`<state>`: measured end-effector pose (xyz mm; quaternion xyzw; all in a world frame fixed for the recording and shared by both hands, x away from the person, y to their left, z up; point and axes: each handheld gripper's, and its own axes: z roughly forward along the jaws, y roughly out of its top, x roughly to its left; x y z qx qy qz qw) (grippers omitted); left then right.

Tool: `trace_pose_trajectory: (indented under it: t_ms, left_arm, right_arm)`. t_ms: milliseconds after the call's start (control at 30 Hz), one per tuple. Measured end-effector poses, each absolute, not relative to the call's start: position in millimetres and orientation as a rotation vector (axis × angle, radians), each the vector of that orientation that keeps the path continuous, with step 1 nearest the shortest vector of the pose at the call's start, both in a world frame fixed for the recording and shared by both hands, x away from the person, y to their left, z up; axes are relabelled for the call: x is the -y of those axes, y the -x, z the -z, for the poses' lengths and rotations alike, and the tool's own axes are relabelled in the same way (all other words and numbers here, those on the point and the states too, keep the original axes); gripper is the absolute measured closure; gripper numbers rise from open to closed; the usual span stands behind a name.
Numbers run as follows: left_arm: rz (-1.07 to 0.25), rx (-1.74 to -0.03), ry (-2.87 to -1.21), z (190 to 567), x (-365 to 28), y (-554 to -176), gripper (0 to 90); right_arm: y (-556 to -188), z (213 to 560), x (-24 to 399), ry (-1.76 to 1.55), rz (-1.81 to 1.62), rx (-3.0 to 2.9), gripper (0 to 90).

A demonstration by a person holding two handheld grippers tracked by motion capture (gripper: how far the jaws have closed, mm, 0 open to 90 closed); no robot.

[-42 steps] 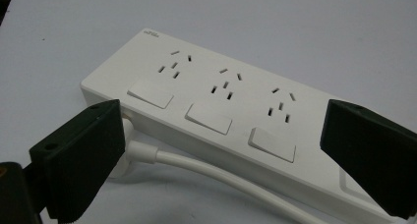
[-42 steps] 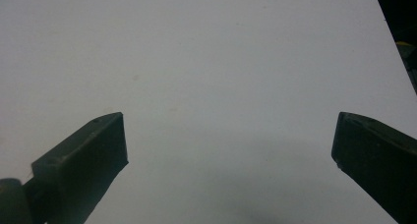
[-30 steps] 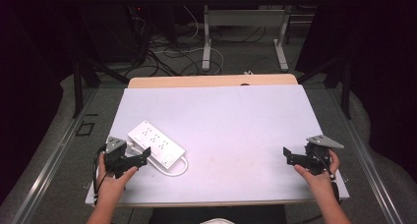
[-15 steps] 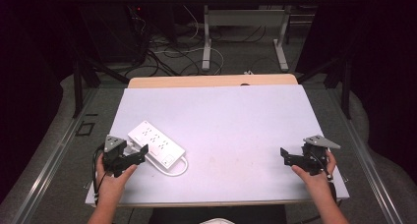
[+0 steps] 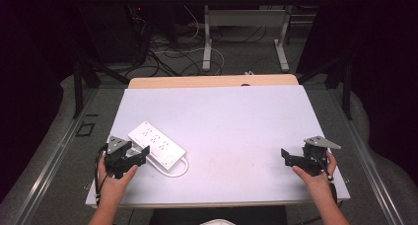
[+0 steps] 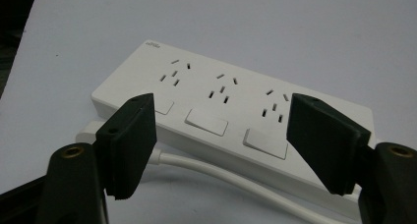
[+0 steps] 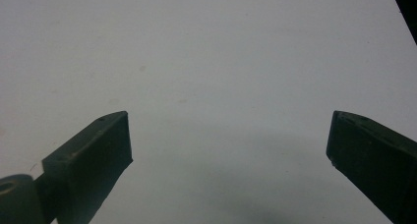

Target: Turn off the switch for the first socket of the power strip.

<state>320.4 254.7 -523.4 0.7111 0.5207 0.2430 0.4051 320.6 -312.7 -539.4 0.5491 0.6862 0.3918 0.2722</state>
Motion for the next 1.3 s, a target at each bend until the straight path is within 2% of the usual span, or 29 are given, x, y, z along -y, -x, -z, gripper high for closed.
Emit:
trace_pose_trajectory:
  t_ms: [200, 467, 1033, 1300]
  left_arm:
    - [-0.615, -1.323, -1.823, 523.2, -253.6, -320.0, 39.1]
    - [-0.641, -1.316, -1.835, 522.4, -252.9, -319.4, 45.3]
    - [-0.667, -1.312, -1.861, 524.1, -247.8, -318.6, 44.8]
    - [-0.663, -1.318, -1.898, 524.7, -243.6, -317.2, 49.8]
  right_arm:
    - [-320.8, 539.6, 313.2, -1.474, -1.052, -1.857, 3.9]
    - [-321.1, 540.4, 313.9, -1.48, -1.059, -1.863, 5.8]
    - [-322.0, 542.4, 312.5, -1.479, -1.056, -1.863, 6.6]
    - [-322.0, 542.7, 312.2, -1.483, -1.055, -1.879, 6.7]
